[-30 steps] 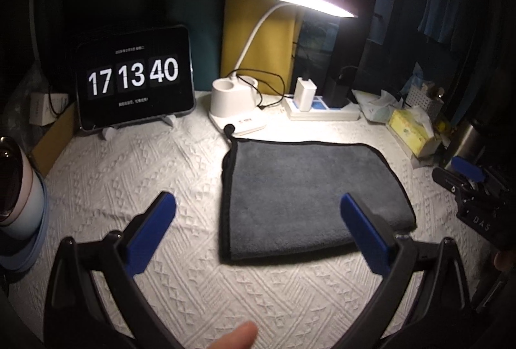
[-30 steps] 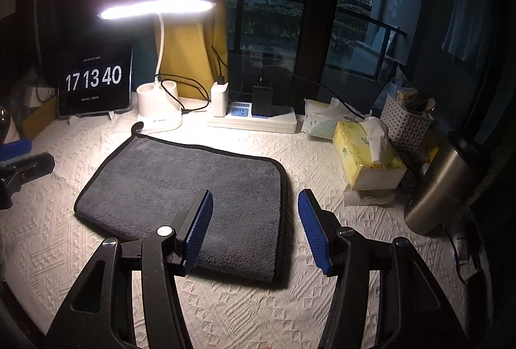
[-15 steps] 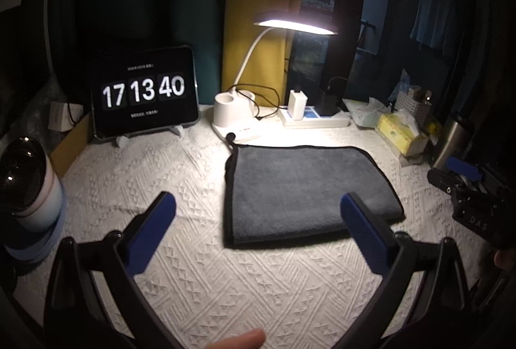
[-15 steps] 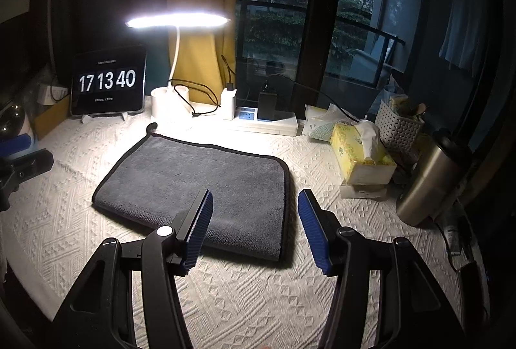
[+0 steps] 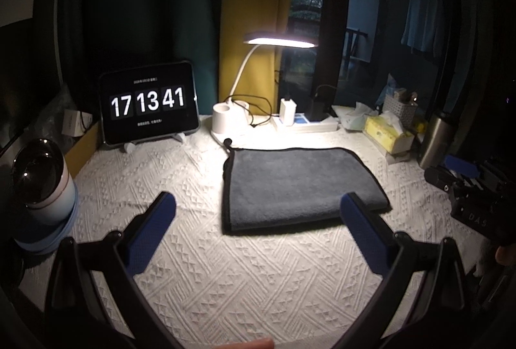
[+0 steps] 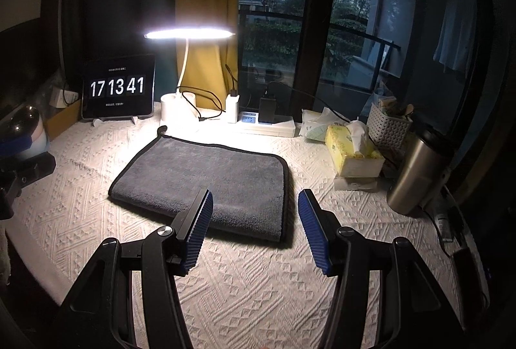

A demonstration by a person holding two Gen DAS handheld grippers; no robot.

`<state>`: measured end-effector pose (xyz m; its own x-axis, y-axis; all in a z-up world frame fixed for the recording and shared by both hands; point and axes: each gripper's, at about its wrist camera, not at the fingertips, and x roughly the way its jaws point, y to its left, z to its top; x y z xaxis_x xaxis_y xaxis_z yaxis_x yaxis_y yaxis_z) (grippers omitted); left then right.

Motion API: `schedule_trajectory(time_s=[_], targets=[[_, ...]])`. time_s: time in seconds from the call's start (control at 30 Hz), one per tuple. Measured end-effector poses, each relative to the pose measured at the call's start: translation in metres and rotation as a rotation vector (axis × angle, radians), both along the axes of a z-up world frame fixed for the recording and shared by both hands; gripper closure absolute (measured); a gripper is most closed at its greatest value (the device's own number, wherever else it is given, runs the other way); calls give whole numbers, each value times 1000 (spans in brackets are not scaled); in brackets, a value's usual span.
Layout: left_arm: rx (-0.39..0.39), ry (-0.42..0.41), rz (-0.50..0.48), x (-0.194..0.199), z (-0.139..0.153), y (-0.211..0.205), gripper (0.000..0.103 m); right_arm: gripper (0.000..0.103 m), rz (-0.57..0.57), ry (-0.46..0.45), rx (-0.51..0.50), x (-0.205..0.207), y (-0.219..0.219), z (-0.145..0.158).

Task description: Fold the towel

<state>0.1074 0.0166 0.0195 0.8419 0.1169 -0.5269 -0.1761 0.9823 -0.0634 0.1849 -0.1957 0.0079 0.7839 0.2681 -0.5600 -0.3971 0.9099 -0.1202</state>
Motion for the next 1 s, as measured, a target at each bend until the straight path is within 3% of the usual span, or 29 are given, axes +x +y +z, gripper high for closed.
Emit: schedule_trajectory(time_s=[0.5, 0.73, 0.87, 1.0], targets=[[-8, -122, -9, -50, 13, -9, 0, 45, 22, -142, 31, -63, -6, 26], [-23, -221, 3, -83, 19, -8, 0, 45, 18, -203, 82, -97, -14, 36], [-5, -279, 8, -101, 19, -8, 0, 45, 8, -214, 90, -117, -20, 36], [-37, -269, 4, -108, 13, -2, 0, 45, 11, -206, 108, -133, -24, 34]])
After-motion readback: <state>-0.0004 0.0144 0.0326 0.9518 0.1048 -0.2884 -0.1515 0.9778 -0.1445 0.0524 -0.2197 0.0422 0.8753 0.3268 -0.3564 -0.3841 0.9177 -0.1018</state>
